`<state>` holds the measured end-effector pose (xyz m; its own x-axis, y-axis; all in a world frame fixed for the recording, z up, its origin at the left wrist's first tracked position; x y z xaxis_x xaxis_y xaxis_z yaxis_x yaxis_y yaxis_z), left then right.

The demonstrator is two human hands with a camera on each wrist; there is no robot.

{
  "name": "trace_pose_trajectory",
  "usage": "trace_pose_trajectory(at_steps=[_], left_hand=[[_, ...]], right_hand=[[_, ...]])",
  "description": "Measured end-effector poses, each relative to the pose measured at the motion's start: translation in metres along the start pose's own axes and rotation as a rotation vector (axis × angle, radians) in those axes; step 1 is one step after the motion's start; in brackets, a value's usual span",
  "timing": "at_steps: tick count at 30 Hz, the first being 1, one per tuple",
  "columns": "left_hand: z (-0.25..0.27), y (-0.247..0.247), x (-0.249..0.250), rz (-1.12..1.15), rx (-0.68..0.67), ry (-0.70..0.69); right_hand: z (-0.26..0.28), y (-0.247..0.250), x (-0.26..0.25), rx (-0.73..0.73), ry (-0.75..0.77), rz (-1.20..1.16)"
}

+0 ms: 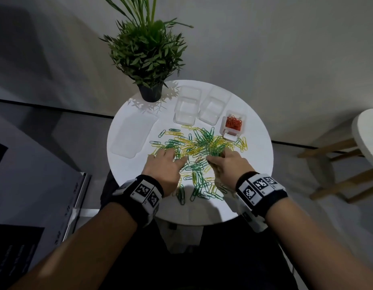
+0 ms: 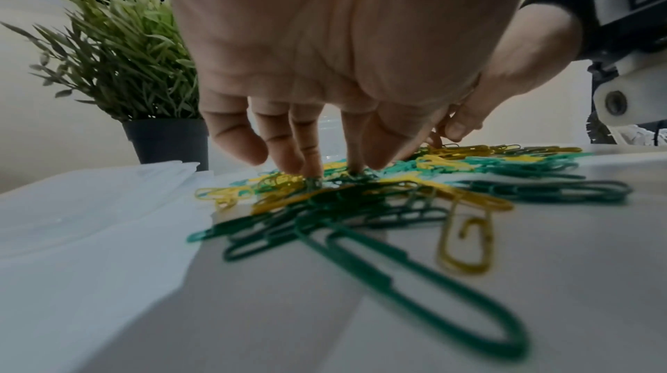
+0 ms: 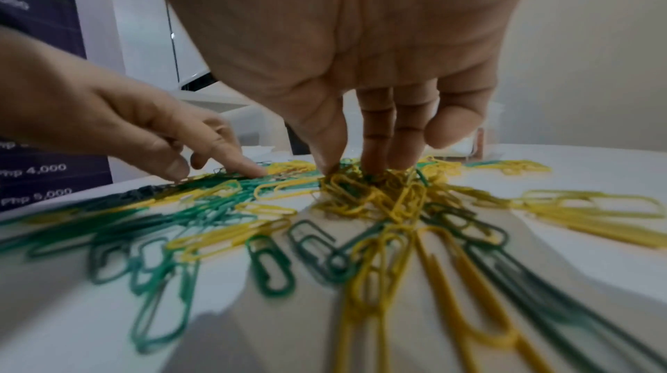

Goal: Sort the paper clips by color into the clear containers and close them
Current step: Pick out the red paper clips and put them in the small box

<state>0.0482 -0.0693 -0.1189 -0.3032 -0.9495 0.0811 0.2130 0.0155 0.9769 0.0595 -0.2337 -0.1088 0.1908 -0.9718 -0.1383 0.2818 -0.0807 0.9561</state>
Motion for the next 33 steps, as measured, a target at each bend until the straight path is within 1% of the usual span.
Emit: trace_pose_trajectory(at_steps=[3,5,7,9,12,13,15,17,19,21,23,26,29,31,33], left_hand=[[0.0,0.004,0.0,0.037,0.063,-0.014],[-0.001,0.003,0.011,0.022,0.079,-0.071],[-0.001,0.005,0.018,0.019,0.093,-0.117],[-0.001,0.007,0.017,0.029,0.092,-0.121],[-0.002,0.015,0.011,0.029,0.14,-0.133],[-0.003,0.015,0.01,0.064,0.111,-0.116],[-0.009,0.013,0.006,0.127,0.096,-0.063],[-0.017,0.013,0.007,0.154,0.077,-0.041],[-0.023,0.013,0.011,0.134,0.055,-0.057],[-0.025,0.012,0.008,0.076,0.005,-0.059],[-0.025,0.013,0.002,0.04,-0.004,-0.049],[-0.027,0.015,0.0,0.094,0.032,-0.037],[-0.036,0.023,0.014,0.144,0.058,-0.072],[-0.046,0.027,0.021,0.108,0.053,-0.077],[-0.055,0.026,0.023,0.063,0.022,-0.072]], right_hand=[[0.004,0.001,-0.001,0.023,0.019,-0.008],[0.004,0.0,-0.011,0.04,0.063,-0.03],[0.004,-0.004,-0.019,0.027,0.105,-0.017],[0.006,-0.007,-0.018,0.021,0.12,-0.013],[0.008,-0.007,-0.01,0.051,0.123,-0.065],[0.008,-0.004,-0.009,0.074,0.116,-0.089],[0.002,0.006,-0.008,0.126,0.084,-0.144],[-0.011,0.015,-0.016,0.166,0.099,-0.133],[-0.026,0.015,-0.024,0.128,0.114,-0.084],[-0.037,0.012,-0.021,0.056,0.075,-0.038],[-0.042,0.013,-0.009,0.039,-0.001,-0.061],[-0.043,0.018,0.005,0.1,-0.089,-0.176],[-0.041,0.019,0.003,0.149,-0.088,-0.223],[-0.04,0.019,0.001,0.154,-0.092,-0.24],[-0.041,0.019,0.003,0.154,-0.11,-0.27]])
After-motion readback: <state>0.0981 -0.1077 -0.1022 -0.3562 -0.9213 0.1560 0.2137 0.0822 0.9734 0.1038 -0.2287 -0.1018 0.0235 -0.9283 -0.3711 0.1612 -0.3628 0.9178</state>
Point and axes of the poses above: each hand's wrist, its own z-axis away from the middle knuckle, its own y-axis out of the back of the hand, x = y × z, the point moved 7 cm from there along -z, towards the middle knuckle, and after that the axes turned 5 degrees about x, right-handed, at the moved point
